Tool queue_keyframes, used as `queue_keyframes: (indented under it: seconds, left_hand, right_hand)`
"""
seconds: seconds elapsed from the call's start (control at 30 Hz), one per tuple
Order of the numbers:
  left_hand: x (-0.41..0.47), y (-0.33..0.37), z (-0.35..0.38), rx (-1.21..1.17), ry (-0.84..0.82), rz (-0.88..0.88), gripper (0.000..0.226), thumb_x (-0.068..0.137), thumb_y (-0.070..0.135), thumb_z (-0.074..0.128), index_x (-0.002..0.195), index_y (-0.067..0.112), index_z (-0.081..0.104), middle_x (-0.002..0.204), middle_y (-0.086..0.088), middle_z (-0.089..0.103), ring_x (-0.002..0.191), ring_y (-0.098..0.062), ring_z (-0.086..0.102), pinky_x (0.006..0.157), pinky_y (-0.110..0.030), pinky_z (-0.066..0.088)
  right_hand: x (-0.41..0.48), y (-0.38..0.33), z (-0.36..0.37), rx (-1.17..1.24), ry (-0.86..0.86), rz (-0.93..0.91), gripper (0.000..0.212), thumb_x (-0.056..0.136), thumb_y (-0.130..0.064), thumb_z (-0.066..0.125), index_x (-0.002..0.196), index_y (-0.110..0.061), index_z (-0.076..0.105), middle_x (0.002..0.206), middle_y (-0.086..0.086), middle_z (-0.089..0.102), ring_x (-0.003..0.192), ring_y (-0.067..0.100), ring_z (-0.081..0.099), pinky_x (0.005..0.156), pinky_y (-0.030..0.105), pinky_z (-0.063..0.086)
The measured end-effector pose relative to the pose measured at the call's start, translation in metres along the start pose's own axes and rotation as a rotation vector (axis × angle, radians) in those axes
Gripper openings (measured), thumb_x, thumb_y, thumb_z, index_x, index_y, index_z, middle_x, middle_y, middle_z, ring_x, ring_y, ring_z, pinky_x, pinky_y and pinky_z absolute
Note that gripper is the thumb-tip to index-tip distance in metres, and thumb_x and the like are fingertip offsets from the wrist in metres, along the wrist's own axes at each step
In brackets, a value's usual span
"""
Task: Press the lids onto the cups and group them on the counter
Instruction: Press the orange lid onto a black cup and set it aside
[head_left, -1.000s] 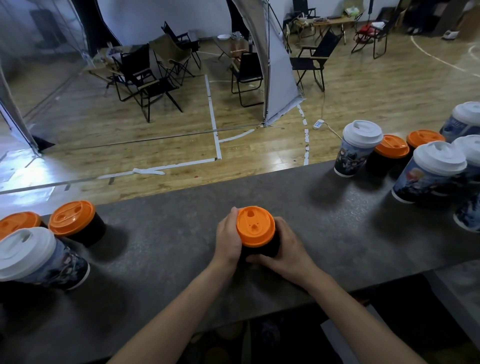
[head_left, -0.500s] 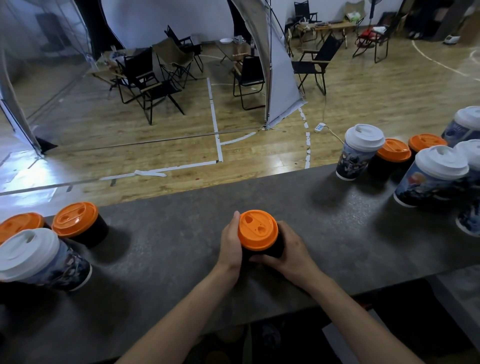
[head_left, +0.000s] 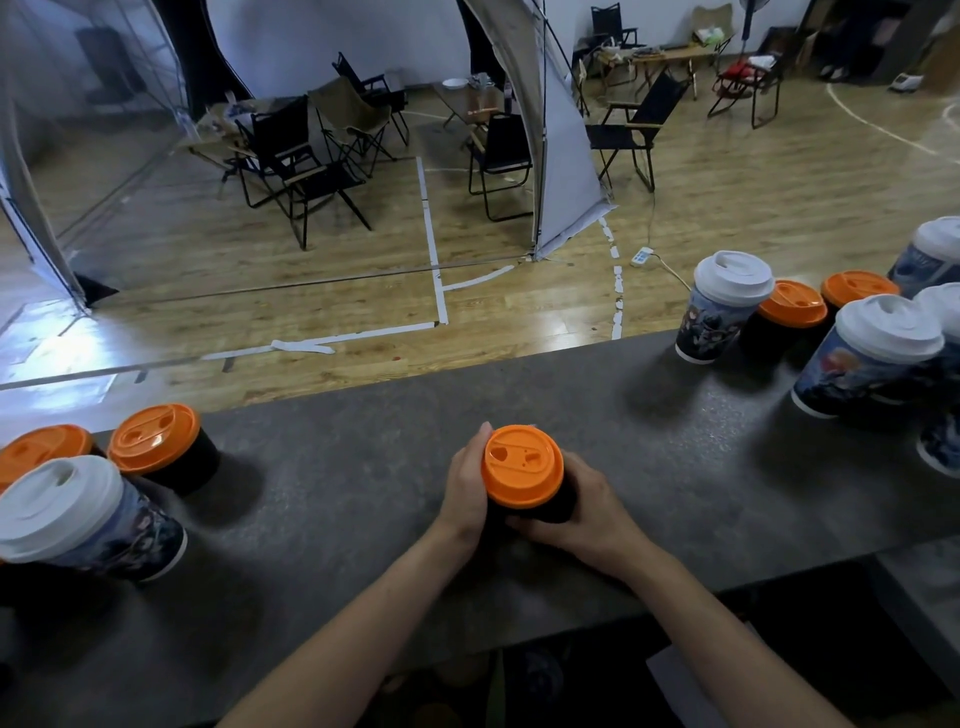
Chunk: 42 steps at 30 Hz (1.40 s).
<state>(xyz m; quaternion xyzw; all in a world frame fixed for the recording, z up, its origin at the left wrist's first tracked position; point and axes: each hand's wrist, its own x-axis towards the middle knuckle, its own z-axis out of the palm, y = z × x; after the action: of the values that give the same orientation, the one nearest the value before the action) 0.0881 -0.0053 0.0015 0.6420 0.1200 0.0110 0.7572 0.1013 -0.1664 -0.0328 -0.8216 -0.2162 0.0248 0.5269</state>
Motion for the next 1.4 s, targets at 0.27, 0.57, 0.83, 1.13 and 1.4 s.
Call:
queue_keyframes:
  seconds: [0.27, 0.57, 0.83, 1.13, 1.4]
  left_hand:
    - [-0.004, -0.016, 0.005, 0.065, 0.163, 0.063, 0.054, 0.111, 0.030, 0.032, 0.090, 0.003, 0.074, 0.086, -0.003, 0.076, 0.083, -0.009, 0.070, 0.079, -0.018, 0.051]
    - [-0.008, -0.016, 0.009, 0.070, 0.299, 0.090, 0.051, 0.112, 0.032, 0.031, 0.085, 0.004, 0.065, 0.082, -0.006, 0.067, 0.075, -0.007, 0.062, 0.074, -0.020, 0.049]
    - [-0.001, -0.005, -0.003, 0.047, 0.121, 0.022, 0.058, 0.111, 0.033, 0.028, 0.104, 0.003, 0.077, 0.097, -0.008, 0.079, 0.090, -0.008, 0.072, 0.078, -0.011, 0.050]
    - [0.003, 0.002, -0.004, 0.036, -0.010, -0.054, 0.057, 0.110, 0.036, 0.027, 0.110, 0.007, 0.076, 0.106, -0.006, 0.078, 0.102, -0.016, 0.073, 0.087, -0.017, 0.052]
    - [-0.001, -0.009, -0.001, 0.092, 0.099, 0.010, 0.056, 0.111, 0.035, 0.028, 0.098, 0.006, 0.075, 0.097, 0.001, 0.077, 0.093, -0.008, 0.071, 0.082, -0.014, 0.051]
  right_hand:
    - [0.001, 0.000, 0.003, 0.007, 0.063, 0.018, 0.073, 0.063, -0.052, 0.090, 0.124, -0.030, 0.056, 0.120, -0.014, 0.065, 0.113, -0.001, 0.062, 0.095, 0.023, 0.050]
    - [0.002, 0.000, 0.007, -0.033, 0.062, 0.009, 0.073, 0.064, -0.057, 0.087, 0.125, -0.036, 0.051, 0.123, -0.012, 0.063, 0.113, 0.000, 0.061, 0.095, 0.025, 0.051]
    - [0.001, 0.003, 0.008, -0.083, 0.025, -0.010, 0.070, 0.072, -0.057, 0.082, 0.128, -0.025, 0.055, 0.121, -0.012, 0.061, 0.114, 0.003, 0.060, 0.096, 0.032, 0.052]
    - [-0.003, 0.002, 0.002, -0.072, -0.041, 0.011, 0.067, 0.072, -0.059, 0.077, 0.130, -0.047, 0.045, 0.130, -0.010, 0.061, 0.125, 0.005, 0.056, 0.108, 0.035, 0.047]
    - [0.001, 0.002, 0.003, -0.037, 0.010, 0.000, 0.070, 0.069, -0.060, 0.083, 0.127, -0.043, 0.047, 0.127, -0.016, 0.062, 0.119, -0.005, 0.057, 0.100, 0.018, 0.046]
